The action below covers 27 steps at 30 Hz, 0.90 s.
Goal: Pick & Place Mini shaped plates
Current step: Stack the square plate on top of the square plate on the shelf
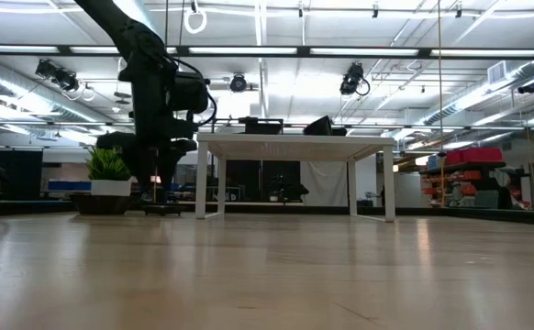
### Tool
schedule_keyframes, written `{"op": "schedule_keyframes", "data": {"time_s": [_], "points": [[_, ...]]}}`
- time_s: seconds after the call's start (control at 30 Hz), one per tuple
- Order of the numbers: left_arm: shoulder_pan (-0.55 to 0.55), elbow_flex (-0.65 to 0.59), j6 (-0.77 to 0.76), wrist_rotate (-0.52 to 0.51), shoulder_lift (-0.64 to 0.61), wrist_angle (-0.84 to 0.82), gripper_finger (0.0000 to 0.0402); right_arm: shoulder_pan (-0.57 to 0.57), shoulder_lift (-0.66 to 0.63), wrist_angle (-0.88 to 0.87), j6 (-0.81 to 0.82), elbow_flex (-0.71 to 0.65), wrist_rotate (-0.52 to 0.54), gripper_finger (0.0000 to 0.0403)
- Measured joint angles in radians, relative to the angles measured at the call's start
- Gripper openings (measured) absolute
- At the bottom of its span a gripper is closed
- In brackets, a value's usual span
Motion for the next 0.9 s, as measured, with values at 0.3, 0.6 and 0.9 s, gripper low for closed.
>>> {"op": "schedule_keyframes", "data": {"time_s": [0.3,0.6,0.9], "points": [[0.000,-0.064,-0.030,-0.097,0.000,0.072,0.0203,0.000,0.000,0.000,0.000,0.000,0.000,0.0020],[0.000,-0.132,-0.041,-0.104,0.000,0.143,0.0200,0.000,0.000,0.000,0.000,0.000,0.000,0.0020],[0.000,-0.134,-0.060,-0.110,0.000,0.182,0.0196,0.000,0.000,0.000,0.000,0.000,0.000,0.0020]]}}
